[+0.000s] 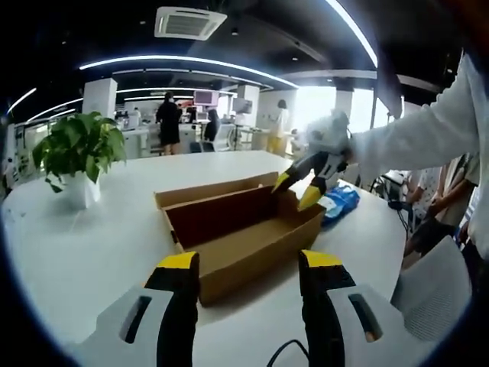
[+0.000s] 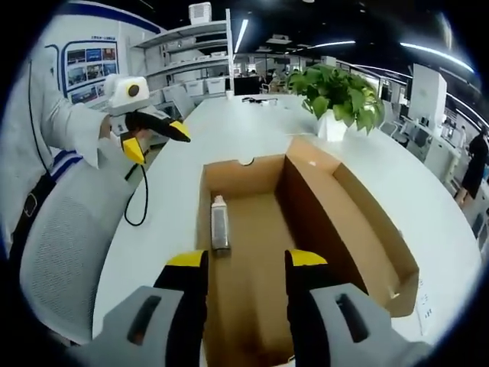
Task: Operate the shoe box by opening the lid, removing the specified soft item, and placing it in the target area until the item is outside and the box remains undamaged.
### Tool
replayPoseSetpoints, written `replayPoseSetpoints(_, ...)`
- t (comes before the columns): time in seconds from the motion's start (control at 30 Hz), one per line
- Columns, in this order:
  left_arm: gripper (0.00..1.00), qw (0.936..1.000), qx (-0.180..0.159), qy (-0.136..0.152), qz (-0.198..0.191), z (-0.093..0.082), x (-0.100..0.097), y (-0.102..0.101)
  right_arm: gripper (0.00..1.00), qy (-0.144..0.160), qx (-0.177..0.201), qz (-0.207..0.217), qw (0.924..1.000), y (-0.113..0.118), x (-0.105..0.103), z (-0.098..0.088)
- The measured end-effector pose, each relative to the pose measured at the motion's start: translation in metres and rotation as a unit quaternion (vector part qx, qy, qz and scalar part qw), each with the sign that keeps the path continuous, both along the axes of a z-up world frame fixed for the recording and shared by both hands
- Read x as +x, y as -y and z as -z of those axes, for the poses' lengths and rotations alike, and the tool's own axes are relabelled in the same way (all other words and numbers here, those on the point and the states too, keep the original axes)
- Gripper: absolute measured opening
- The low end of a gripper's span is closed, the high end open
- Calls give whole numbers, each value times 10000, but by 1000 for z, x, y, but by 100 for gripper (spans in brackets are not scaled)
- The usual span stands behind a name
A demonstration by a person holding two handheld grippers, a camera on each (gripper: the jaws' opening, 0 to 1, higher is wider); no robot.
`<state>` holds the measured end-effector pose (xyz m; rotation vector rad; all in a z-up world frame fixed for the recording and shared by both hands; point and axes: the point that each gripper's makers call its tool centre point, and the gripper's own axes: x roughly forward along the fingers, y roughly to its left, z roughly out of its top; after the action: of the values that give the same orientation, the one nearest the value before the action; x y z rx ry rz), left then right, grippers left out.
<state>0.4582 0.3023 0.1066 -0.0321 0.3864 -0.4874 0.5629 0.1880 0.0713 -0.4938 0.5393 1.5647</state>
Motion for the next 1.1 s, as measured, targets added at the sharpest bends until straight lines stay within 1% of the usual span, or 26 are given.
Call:
replayPoseSetpoints(0.23, 54, 10000, -32, 14, -6, 0, 2, -2, 34, 14, -293, -300, 9991, -16, -2, 14)
replayPoseSetpoints(0.43, 54, 10000, -46, 25, -46, 0, 1, -4, 34, 8, -455, -494, 9977, -29, -2, 22)
replayPoseSetpoints(0.5, 54, 10000, -51, 19, -69, 0, 0, -6, 34, -40, -522, -558, 9971, -33, -3, 24)
replayPoseSetpoints(0.6, 54, 9999, -63, 18, -96, 0, 0, -8, 33, -48, -676, -691, 9953, -37, -3, 29)
replayPoseSetpoints(0.67, 54, 9999, -62, 16, -112, 0, 0, -8, 33, -122, -757, -751, 9942, -39, -6, 32)
replayPoseSetpoints(0.77, 54, 9999, -71, 24, -123, 0, 0, -9, 33, -98, -885, -873, 9922, -42, -7, 36)
replayPoseSetpoints(1.03, 54, 9998, -104, 20, -153, 0, -1, -10, 33, -218, -1114, -1082, 9876, -56, -17, 47)
replayPoseSetpoints(1.1, 54, 9998, -97, 20, -158, 0, -1, -10, 33, -200, -1158, -1158, 9863, -59, -19, 50)
